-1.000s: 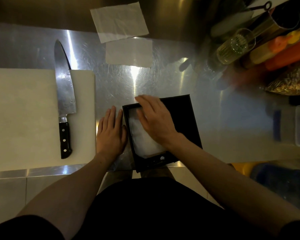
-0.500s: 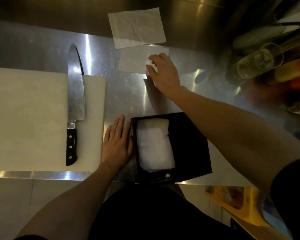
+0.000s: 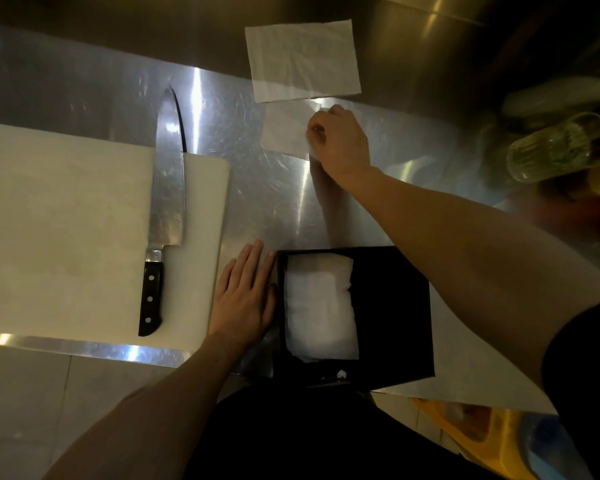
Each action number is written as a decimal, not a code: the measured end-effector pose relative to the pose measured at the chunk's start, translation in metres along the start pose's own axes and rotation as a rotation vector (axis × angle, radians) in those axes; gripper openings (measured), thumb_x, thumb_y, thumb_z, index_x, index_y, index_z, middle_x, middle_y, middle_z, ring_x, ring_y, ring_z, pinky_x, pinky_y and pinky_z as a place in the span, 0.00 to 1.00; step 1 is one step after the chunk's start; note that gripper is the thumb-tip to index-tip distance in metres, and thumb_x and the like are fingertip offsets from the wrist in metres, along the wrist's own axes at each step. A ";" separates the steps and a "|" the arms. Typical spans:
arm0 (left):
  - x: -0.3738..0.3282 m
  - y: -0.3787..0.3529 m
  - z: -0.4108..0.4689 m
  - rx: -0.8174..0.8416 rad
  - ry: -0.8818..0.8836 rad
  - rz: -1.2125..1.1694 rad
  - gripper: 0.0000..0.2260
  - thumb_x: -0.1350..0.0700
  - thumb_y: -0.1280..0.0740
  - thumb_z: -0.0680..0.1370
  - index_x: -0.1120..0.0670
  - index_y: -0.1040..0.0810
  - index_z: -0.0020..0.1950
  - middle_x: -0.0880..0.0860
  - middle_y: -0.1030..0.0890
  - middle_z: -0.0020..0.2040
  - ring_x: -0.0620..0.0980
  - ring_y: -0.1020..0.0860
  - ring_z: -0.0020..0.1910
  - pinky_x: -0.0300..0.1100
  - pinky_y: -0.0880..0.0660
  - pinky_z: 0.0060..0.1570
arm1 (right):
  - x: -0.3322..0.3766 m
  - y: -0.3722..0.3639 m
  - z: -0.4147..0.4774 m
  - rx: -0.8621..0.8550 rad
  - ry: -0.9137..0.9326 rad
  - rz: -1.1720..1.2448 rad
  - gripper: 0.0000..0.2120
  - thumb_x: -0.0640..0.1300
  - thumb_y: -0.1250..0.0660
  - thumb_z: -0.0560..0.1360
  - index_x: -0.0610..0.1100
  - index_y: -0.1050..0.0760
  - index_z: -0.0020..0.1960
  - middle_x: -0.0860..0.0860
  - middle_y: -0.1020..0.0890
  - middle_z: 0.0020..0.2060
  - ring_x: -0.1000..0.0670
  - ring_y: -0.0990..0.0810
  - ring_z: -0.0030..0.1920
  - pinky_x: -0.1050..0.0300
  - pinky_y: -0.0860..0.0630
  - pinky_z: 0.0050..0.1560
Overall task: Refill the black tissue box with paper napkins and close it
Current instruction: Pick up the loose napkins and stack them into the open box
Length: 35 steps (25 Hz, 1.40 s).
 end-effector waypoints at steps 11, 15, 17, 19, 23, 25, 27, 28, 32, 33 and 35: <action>0.005 -0.004 0.001 0.008 -0.002 -0.011 0.26 0.51 0.43 0.79 0.56 0.39 0.77 0.59 0.39 0.78 0.57 0.42 0.78 0.52 0.44 0.74 | 0.022 0.068 -0.084 -0.164 -0.060 0.334 0.03 0.43 0.32 0.76 0.45 0.20 0.46 0.51 0.19 0.42 0.56 0.22 0.38 0.63 0.24 0.46; 0.008 -0.008 0.000 0.014 -0.004 -0.014 0.26 0.50 0.44 0.80 0.55 0.42 0.78 0.58 0.41 0.79 0.56 0.44 0.78 0.52 0.46 0.74 | 0.034 0.087 -0.164 -0.222 -0.188 0.504 0.01 0.42 0.30 0.74 0.45 0.20 0.44 0.53 0.19 0.41 0.59 0.23 0.37 0.68 0.27 0.42; 0.010 -0.011 -0.001 0.007 -0.007 -0.013 0.26 0.49 0.45 0.80 0.54 0.42 0.78 0.58 0.41 0.79 0.56 0.44 0.78 0.51 0.46 0.74 | 0.037 0.083 -0.210 -0.200 -0.273 0.529 0.02 0.43 0.30 0.74 0.45 0.20 0.45 0.53 0.19 0.41 0.59 0.22 0.39 0.66 0.25 0.43; 0.010 -0.014 -0.003 0.001 -0.021 -0.020 0.26 0.49 0.46 0.80 0.54 0.43 0.78 0.58 0.41 0.79 0.56 0.44 0.78 0.51 0.46 0.74 | 0.041 0.074 -0.251 -0.176 -0.331 0.506 0.01 0.44 0.31 0.75 0.47 0.21 0.46 0.54 0.21 0.42 0.59 0.23 0.41 0.67 0.25 0.43; 0.008 -0.017 -0.003 -0.012 -0.026 -0.044 0.26 0.47 0.48 0.81 0.52 0.44 0.79 0.57 0.41 0.79 0.55 0.45 0.78 0.50 0.48 0.74 | 0.041 0.045 -0.297 -0.160 -0.434 0.421 0.02 0.47 0.33 0.77 0.49 0.24 0.49 0.58 0.26 0.44 0.63 0.25 0.42 0.73 0.28 0.40; 0.009 -0.017 -0.004 -0.022 -0.036 -0.050 0.26 0.47 0.49 0.82 0.52 0.44 0.79 0.57 0.41 0.79 0.55 0.45 0.78 0.50 0.48 0.74 | 0.040 0.031 -0.307 -0.149 -0.468 0.371 0.05 0.49 0.34 0.78 0.49 0.24 0.51 0.59 0.28 0.46 0.64 0.25 0.41 0.74 0.30 0.39; 0.010 -0.018 -0.003 -0.029 -0.043 -0.051 0.26 0.46 0.50 0.82 0.52 0.45 0.79 0.57 0.42 0.79 0.54 0.45 0.79 0.50 0.48 0.74 | 0.038 0.020 -0.311 -0.121 -0.486 0.343 0.07 0.51 0.35 0.78 0.50 0.25 0.53 0.59 0.30 0.47 0.61 0.25 0.40 0.74 0.31 0.41; 0.010 -0.018 -0.004 -0.032 -0.051 -0.049 0.26 0.46 0.50 0.82 0.52 0.46 0.79 0.57 0.42 0.79 0.54 0.46 0.79 0.49 0.48 0.75 | 0.038 0.016 -0.313 -0.100 -0.488 0.325 0.09 0.53 0.35 0.78 0.50 0.26 0.55 0.58 0.30 0.48 0.60 0.25 0.41 0.72 0.29 0.43; 0.011 -0.019 -0.004 -0.037 -0.060 -0.057 0.26 0.47 0.49 0.82 0.52 0.47 0.80 0.57 0.43 0.79 0.54 0.46 0.79 0.49 0.49 0.75 | 0.044 0.018 -0.313 -0.068 -0.440 0.196 0.20 0.56 0.36 0.77 0.47 0.31 0.65 0.50 0.29 0.58 0.56 0.28 0.52 0.63 0.26 0.49; 0.010 -0.019 -0.005 -0.035 -0.063 -0.059 0.26 0.47 0.49 0.82 0.52 0.47 0.80 0.57 0.43 0.79 0.54 0.46 0.79 0.50 0.49 0.75 | 0.050 0.023 -0.311 -0.094 -0.396 0.131 0.21 0.55 0.36 0.78 0.46 0.31 0.66 0.47 0.28 0.58 0.54 0.27 0.53 0.61 0.25 0.49; 0.009 -0.018 -0.005 -0.036 -0.068 -0.061 0.26 0.47 0.48 0.82 0.52 0.47 0.80 0.57 0.43 0.80 0.54 0.46 0.79 0.50 0.49 0.75 | 0.063 0.034 -0.305 -0.160 -0.288 0.002 0.20 0.53 0.37 0.78 0.44 0.30 0.66 0.44 0.25 0.59 0.47 0.25 0.56 0.56 0.23 0.51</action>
Point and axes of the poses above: each hand's wrist, its own z-axis towards the middle knuckle, its own y-axis out of the back of the hand, x = y × z, the point moved 9 cm from there along z, towards the middle knuckle
